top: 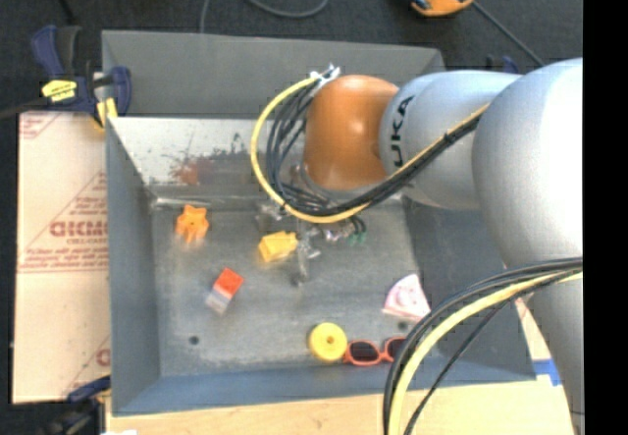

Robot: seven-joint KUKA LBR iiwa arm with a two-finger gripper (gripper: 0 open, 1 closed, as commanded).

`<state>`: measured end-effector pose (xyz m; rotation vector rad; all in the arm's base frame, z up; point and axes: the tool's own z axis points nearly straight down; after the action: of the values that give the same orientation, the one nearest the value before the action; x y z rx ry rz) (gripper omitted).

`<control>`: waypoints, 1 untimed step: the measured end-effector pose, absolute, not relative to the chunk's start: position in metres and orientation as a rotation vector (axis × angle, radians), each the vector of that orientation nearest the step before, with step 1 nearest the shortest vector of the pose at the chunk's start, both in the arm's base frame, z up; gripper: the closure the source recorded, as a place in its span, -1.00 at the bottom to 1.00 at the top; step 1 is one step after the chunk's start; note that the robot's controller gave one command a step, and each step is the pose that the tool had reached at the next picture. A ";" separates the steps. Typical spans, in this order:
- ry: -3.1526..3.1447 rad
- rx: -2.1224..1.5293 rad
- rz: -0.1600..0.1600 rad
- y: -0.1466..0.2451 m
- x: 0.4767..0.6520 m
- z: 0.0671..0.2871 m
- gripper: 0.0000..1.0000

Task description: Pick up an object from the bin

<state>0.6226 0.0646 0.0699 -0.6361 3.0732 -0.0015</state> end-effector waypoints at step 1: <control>3.040 -0.768 -0.001 0.069 0.628 0.071 1.00</control>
Offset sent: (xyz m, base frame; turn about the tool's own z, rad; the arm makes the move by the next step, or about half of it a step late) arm 0.0000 0.0000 0.0000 0.0000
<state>0.6280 0.0695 0.0713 -0.7678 3.0402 -0.0007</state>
